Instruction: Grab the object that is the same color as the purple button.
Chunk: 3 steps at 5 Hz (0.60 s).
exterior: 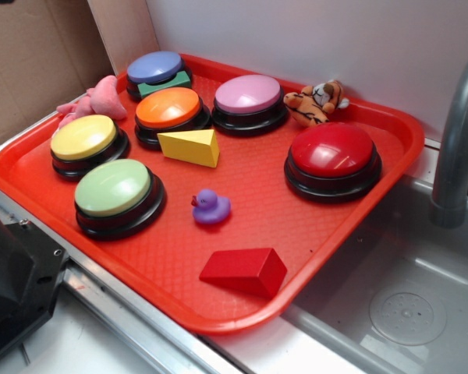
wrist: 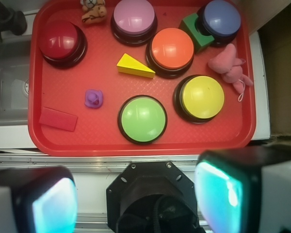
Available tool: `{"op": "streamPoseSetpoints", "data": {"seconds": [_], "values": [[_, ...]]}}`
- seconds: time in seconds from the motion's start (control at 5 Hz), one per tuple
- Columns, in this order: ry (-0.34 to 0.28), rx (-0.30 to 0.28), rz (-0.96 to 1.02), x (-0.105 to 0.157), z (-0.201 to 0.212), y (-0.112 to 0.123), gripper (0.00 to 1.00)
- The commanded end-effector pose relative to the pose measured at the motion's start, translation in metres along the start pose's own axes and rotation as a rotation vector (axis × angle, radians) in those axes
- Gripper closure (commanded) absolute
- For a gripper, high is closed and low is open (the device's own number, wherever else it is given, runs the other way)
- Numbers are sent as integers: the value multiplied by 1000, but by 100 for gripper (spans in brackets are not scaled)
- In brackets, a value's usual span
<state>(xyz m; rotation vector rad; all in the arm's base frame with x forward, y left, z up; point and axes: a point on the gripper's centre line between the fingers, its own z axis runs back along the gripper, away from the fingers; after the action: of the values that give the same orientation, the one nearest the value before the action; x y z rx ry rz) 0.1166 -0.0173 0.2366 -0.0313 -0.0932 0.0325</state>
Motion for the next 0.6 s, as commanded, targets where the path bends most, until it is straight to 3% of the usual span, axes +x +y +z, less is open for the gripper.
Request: {"op": "streamPoseSetpoints", "data": {"seconds": [0.0, 0.2, 0.4], "values": [[0, 0, 0, 0, 0, 0, 0], [-41, 22, -185, 17, -15, -10, 0], [-55, 6, -328, 33, -37, -21, 0]]}}
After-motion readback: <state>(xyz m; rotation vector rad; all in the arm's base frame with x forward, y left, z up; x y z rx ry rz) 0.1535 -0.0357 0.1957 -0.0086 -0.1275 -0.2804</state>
